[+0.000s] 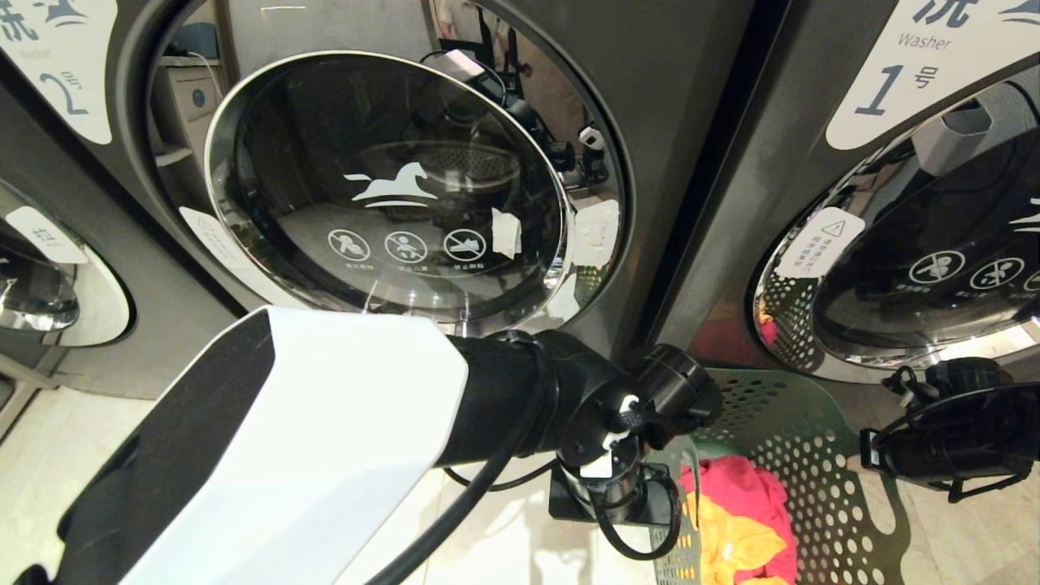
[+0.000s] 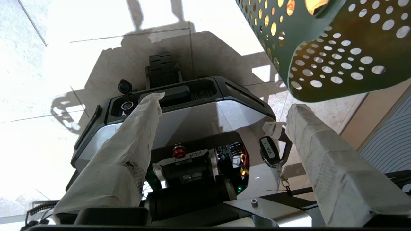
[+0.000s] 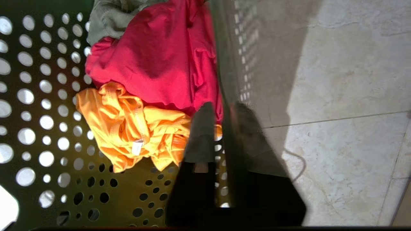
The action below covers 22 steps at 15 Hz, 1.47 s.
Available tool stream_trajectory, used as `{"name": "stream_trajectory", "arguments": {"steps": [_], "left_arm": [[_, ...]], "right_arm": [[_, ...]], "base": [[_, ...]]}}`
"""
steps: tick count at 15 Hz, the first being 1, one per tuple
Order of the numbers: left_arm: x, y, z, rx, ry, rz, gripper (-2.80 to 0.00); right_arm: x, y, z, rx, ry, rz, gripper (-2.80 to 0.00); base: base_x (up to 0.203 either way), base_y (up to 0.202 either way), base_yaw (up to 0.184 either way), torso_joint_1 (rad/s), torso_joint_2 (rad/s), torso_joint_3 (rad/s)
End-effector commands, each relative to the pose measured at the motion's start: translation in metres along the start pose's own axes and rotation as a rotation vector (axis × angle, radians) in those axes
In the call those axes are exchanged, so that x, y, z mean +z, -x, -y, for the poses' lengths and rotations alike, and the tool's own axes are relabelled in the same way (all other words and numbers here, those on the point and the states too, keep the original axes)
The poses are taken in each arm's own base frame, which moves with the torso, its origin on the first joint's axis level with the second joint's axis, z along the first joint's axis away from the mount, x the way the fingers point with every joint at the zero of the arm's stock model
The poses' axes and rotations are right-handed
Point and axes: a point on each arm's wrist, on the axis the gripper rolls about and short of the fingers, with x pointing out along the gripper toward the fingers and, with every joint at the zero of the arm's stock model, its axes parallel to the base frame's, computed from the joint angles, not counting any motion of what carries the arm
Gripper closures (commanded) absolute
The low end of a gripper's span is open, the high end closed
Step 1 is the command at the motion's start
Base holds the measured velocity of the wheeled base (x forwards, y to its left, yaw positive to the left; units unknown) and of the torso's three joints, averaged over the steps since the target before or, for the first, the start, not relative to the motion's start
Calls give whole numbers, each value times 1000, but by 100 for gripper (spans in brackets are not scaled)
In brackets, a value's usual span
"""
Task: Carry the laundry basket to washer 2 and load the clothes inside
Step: Pick up the clothes basket and put it beside the washing machine, then open the lid of the washing machine
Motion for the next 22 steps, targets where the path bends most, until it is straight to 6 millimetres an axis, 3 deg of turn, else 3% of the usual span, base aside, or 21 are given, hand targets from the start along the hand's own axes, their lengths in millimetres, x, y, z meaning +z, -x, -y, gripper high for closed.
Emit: {"name": "stream_trajectory", "arguments": {"steps": [1,6,9,10,11,12,17,20,22], "left_arm": [[0,-2,0,5,3,-4,-280],[0,3,-1,3,5,-1,-280],[-2,11,-4,4,18,0,-280],[-3,15,-6,7,19,-3,0],[-5,20,-8,9,20,-4,0],[-6,26,-10,6,21,-1,0],[-9,62,-28,-1,51,33,0],[-8,98,-71,39,128,77,0],[-6,126,-117,75,229,126,0]], "right_arm": [[-1,1,1,1,-6,-3,-280],[-12,11,-4,9,-1,-23,-280],[-17,31,-10,12,18,-7,-280],[-19,42,-13,13,25,7,-280],[-22,53,-16,13,33,23,-280],[-24,65,-19,14,39,40,0],[-31,122,-38,21,81,160,0],[-46,166,-62,61,124,191,0],[-57,196,-77,95,168,234,0]], "base": [[0,0,0,0,0,0],[0,0,0,0,0,0],[0,0,0,0,0,0],[0,0,0,0,0,0],[0,0,0,0,0,0],[0,0,0,0,0,0],[0,0,0,0,0,0],[0,0,0,0,0,0],[0,0,0,0,0,0]]}}
